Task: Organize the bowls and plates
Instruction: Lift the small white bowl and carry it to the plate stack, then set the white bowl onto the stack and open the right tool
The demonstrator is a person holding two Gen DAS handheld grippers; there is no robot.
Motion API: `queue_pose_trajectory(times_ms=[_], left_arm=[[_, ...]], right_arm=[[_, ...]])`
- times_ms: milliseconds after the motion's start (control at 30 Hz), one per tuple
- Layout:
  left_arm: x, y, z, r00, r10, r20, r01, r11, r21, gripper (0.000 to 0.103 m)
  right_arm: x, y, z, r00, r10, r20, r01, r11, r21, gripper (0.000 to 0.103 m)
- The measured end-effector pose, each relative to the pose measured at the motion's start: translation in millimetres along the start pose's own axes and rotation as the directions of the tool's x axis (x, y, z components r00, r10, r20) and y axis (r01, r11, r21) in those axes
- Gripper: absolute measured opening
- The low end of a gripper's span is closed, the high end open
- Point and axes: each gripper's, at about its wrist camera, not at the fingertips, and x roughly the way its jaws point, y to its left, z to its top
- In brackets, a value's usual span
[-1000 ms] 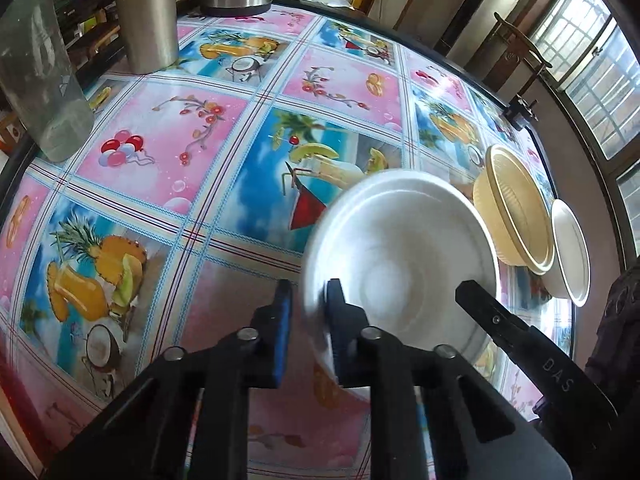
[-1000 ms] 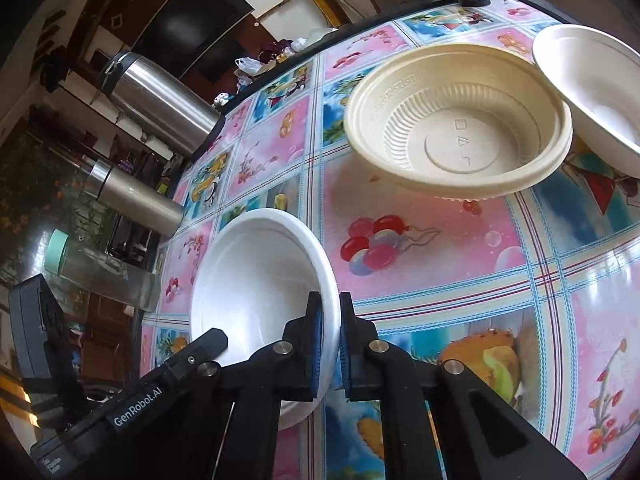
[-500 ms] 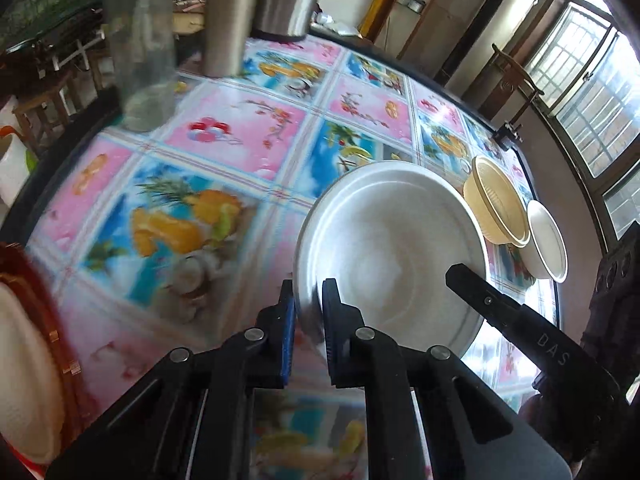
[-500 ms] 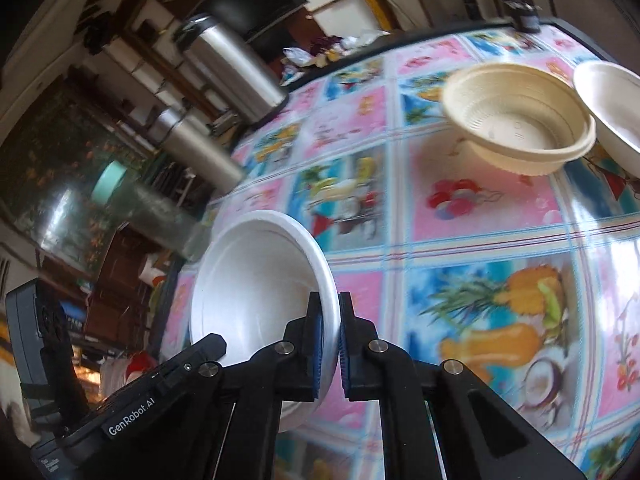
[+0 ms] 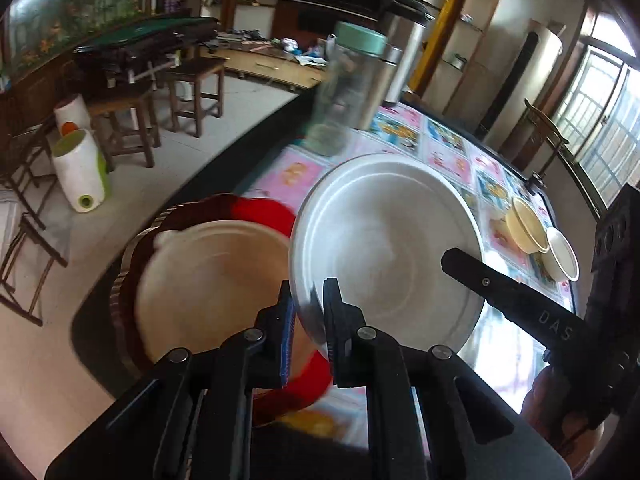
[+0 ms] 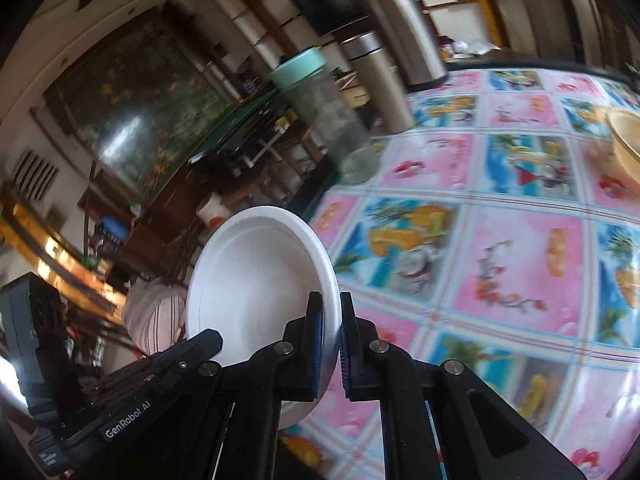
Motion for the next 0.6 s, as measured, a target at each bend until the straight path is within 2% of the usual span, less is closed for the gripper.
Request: queue_pose_trajectory(times_ms=[133,267,400,600], left_arm=[[-11,37,-10,1.0,0.029,-0.003,-0.029,0.999,-0.028,0.012],[-3,62,-19,0.998,0.043,-0.035,-0.045,0.998,-0.05,0.013],[10,78,-24,0.997,0.05,-0.066,-0.054,0.996,-0.072,0.014],[24,81,-28,0.993,0.087,-0.084,-0.092,0.994,-0.059,0.014]], right_arm=[[23,40,-15,0.999,-0.013,-0.04,0.011,0.997,-0.07,0.008],[45,62,-27,0.996,-0.034,-0.08,0.025,0.993,-0.111,0.008],[61,74,-37,0.993,-0.071,-0.091,0.057,0.987,-0.15,0.008],[79,82,-46,0.988,-0.123,-0.096,0.103,0.976,-0.191,0.009]])
